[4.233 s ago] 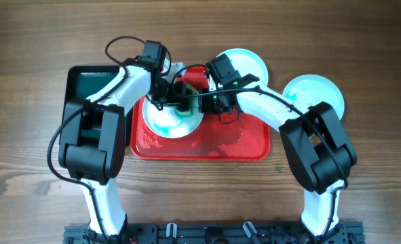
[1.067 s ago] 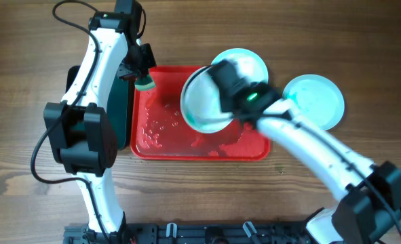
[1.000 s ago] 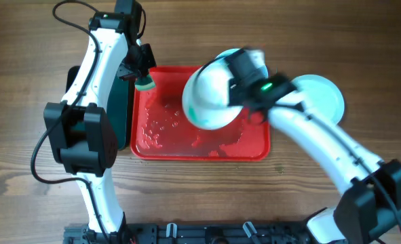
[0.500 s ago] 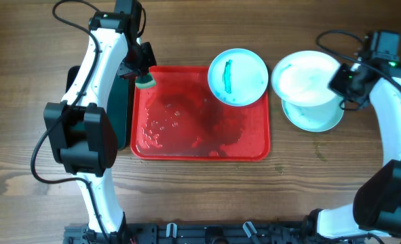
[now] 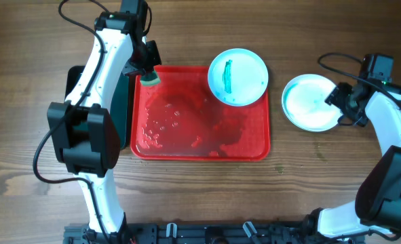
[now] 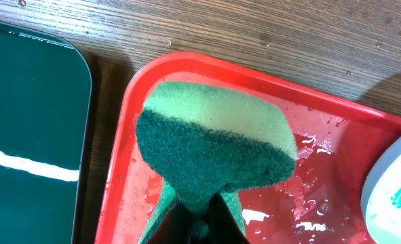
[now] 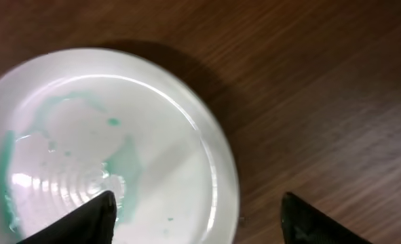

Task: Clean dirty plates on tray and stack at the side
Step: 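Reach the right gripper to the last plate and drag it to tray center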

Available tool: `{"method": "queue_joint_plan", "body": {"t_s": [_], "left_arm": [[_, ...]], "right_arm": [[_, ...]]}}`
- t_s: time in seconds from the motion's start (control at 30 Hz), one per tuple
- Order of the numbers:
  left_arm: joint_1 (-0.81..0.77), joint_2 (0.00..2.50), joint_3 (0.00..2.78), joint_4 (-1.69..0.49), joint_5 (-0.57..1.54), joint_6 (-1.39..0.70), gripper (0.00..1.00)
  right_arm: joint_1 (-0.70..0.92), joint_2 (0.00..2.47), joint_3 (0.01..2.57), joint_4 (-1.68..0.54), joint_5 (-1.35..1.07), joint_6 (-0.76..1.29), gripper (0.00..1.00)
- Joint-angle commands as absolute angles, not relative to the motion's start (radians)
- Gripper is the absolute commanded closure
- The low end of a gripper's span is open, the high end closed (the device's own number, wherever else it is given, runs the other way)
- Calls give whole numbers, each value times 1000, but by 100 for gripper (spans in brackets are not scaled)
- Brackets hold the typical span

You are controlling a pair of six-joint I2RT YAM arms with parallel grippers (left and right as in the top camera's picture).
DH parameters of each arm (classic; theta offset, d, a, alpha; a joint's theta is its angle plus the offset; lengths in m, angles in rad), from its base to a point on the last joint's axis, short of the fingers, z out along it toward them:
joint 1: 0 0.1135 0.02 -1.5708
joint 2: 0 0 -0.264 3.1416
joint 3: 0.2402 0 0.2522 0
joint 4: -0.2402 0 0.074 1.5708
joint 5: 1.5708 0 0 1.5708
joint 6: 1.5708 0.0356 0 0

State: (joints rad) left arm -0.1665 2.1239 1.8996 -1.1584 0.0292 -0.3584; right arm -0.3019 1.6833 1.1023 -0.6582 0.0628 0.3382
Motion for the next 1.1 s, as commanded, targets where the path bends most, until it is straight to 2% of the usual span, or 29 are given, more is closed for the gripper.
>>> {"method": "queue_joint_plan", "body": {"t_s": [0.0, 0.07, 0.17, 0.33, 0.53, 0.67, 0.8, 0.97, 1.0, 1.07], "left_arm": [[-167, 2134, 1917, -1155, 44, -375, 96], [-167, 2134, 1917, -1155, 44, -375, 96], [-167, 2134, 1917, -1155, 45, -375, 96], [-167, 2134, 1917, -1156, 45, -375, 96], [-167, 2134, 1917, -1167, 45, -375, 96], [-167, 2134, 1917, -1170, 45, -375, 96], [-167, 2134, 1917, -1171, 45, -375, 96], [-167, 2134, 1917, -1177, 44, -375, 96], [-167, 2134, 1917, -1177, 44, -375, 96], [-167, 2134, 1917, -1177, 44, -375, 96]], "right_arm": [[-268, 1691, 1171, -649, -228, 313, 27], [-208, 1691, 1211, -639, -324, 307, 33], [-87, 1694, 1219, -590, -331, 343, 37], [133, 1789, 1219, -535, -196, 632, 55], [179, 1891, 1220, -568, -196, 718, 54], [179, 1946, 1221, -560, -249, 734, 77], [222, 1968, 1222, -564, -321, 685, 92], [326, 1961, 1225, -643, -419, 601, 93], [335, 1952, 1225, -656, -420, 601, 88], [333, 1928, 1233, -656, -420, 553, 70]]}}
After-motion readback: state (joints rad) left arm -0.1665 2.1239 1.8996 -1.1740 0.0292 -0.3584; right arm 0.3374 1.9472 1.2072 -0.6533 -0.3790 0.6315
